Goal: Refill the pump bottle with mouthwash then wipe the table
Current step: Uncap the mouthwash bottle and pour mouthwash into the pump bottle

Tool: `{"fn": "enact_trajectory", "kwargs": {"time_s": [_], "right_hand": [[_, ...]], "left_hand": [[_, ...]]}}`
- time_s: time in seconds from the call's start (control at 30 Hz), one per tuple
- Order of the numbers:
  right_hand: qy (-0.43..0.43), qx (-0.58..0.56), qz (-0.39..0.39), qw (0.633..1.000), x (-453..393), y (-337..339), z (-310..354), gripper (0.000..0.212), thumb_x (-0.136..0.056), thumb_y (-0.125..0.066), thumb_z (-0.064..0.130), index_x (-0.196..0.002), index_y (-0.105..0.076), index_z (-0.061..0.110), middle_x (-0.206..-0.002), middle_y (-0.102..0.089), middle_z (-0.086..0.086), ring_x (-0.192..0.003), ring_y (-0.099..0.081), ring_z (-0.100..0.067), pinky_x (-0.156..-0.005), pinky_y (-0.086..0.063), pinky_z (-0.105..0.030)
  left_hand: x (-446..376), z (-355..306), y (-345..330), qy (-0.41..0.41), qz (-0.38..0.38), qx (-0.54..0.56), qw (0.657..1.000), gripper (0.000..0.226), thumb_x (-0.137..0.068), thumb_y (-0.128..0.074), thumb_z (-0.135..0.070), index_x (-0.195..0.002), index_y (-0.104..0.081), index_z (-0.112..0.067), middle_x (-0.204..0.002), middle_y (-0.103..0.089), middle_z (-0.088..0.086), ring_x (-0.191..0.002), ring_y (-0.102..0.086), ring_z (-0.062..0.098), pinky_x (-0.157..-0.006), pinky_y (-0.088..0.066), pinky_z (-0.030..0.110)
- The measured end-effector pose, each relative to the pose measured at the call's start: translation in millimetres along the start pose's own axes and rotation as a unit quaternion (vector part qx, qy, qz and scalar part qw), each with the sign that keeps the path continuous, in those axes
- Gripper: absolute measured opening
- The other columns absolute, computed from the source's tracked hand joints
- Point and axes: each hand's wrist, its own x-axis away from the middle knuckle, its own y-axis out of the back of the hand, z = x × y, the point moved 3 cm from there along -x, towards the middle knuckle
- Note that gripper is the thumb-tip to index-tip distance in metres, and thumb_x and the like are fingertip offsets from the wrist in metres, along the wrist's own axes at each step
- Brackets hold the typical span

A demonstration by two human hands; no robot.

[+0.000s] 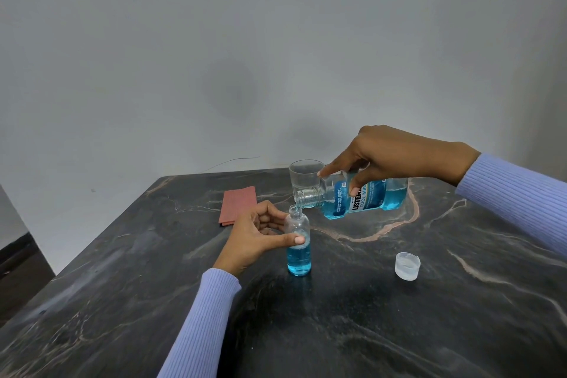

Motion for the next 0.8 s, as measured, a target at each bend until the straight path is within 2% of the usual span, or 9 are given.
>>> {"fn": "enact_trajectory", "kwargs": {"time_s": [0.1,0.27,0.37,0.47,0.6,0.8], "right_hand": [[0.004,0.006,-0.002,1.0,-0.3,-0.5,-1.1,0.05,-0.078,-0.073,0.032,-0.125,-0.056,0.039,-0.101,-0.073,0.011,-0.086,-0.066,0.001,-0.064,-0.049,-0.011],[0.007,0.007,-0.001,1.0,-0.4,-0.7,-0.6,0.05,-0.078,-0.072,0.032,-0.125,-0.055,0.038,-0.102,-0.073,0.011,-0.086,-0.067,-0.001,-0.066,-0.051,-0.013],[0.004,0.012,-0.002,1.0,-0.6,-0.4,-0.7,0.05,-0.079,-0.072,0.032,-0.125,-0.055,0.039,-0.104,-0.072,0.011,-0.085,-0.067,0.0,-0.063,-0.043,-0.006],[-0.001,0.018,-0.003,1.0,-0.8,-0.1,-0.4,0.05,-0.079,-0.072,0.033,-0.126,-0.055,0.039,-0.105,-0.072,0.012,-0.08,-0.062,0.007,-0.061,-0.036,-0.003],[0.001,0.022,-0.003,1.0,-0.5,0.3,0.5,0.05,-0.079,-0.072,0.032,-0.125,-0.055,0.039,-0.104,-0.072,0.013,-0.074,-0.052,0.015,-0.06,-0.035,-0.002],[0.006,0.026,-0.004,1.0,-0.8,1.9,2.4,0.049,-0.08,-0.071,0.032,-0.126,-0.055,0.038,-0.106,-0.071,0.012,-0.083,-0.064,0.003,-0.062,-0.037,-0.003]], "left_hand": [[0.2,0.3,-0.1,0.0,0.001,0.003,1.0,0.042,-0.054,-0.087,-0.023,-0.086,-0.064,-0.013,-0.086,-0.074,-0.009,-0.079,-0.07,0.005,-0.066,-0.052,0.011],[0.4,0.1,-0.1,0.001,0.0,0.005,1.0,0.046,-0.049,-0.087,-0.031,-0.085,-0.063,-0.014,-0.086,-0.074,-0.01,-0.08,-0.069,0.005,-0.066,-0.052,0.011],[0.2,0.1,-0.3,0.0,0.003,0.006,1.0,0.046,-0.05,-0.087,-0.03,-0.086,-0.064,-0.013,-0.087,-0.075,-0.009,-0.08,-0.07,0.006,-0.066,-0.052,0.012],[0.1,-0.2,-0.5,-0.001,0.003,0.008,1.0,0.046,-0.05,-0.087,-0.03,-0.085,-0.064,-0.013,-0.087,-0.075,-0.008,-0.079,-0.07,0.006,-0.066,-0.052,0.012],[-0.2,0.0,-0.9,-0.001,0.006,0.01,1.0,0.044,-0.051,-0.087,-0.027,-0.085,-0.064,-0.012,-0.086,-0.075,-0.009,-0.079,-0.07,0.006,-0.065,-0.052,0.011],[0.0,-1.0,-0.7,-0.008,0.004,0.007,1.0,0.045,-0.05,-0.087,-0.029,-0.085,-0.064,-0.013,-0.087,-0.075,-0.006,-0.081,-0.071,0.009,-0.067,-0.052,0.013]]}}
